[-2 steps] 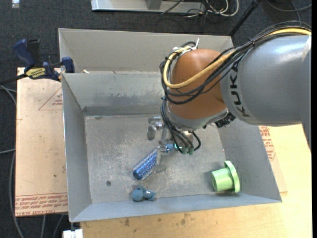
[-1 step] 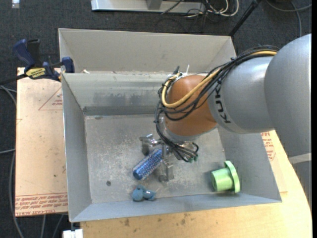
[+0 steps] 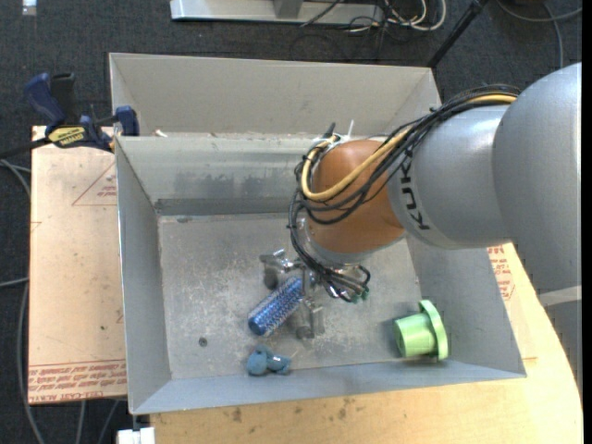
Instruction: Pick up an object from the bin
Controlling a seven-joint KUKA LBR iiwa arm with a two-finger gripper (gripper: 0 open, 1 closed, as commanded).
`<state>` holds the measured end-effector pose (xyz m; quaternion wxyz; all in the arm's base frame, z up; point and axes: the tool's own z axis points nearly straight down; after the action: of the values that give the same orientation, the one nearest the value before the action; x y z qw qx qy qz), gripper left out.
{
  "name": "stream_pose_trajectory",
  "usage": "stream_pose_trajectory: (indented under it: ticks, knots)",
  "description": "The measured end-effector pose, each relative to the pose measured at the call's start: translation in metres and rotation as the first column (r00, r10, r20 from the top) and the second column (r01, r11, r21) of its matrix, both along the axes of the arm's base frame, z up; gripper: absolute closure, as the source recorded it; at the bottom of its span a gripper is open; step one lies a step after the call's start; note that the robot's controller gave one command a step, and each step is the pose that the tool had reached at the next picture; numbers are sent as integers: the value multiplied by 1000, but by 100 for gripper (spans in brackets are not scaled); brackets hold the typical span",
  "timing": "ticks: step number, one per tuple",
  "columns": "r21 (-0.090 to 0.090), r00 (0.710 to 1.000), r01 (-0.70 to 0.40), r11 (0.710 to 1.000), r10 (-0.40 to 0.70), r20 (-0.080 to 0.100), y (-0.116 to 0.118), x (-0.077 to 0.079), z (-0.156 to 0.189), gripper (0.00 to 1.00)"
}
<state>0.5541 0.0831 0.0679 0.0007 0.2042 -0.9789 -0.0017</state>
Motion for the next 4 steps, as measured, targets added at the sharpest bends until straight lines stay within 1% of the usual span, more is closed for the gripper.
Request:
stream_pose_trajectory:
  ticks: [3, 4]
  knots:
    - [6, 1000, 9, 1000, -9, 1, 1, 1, 0, 0]
    - [7, 1000, 9, 1000, -9, 1, 2, 1, 0, 100]
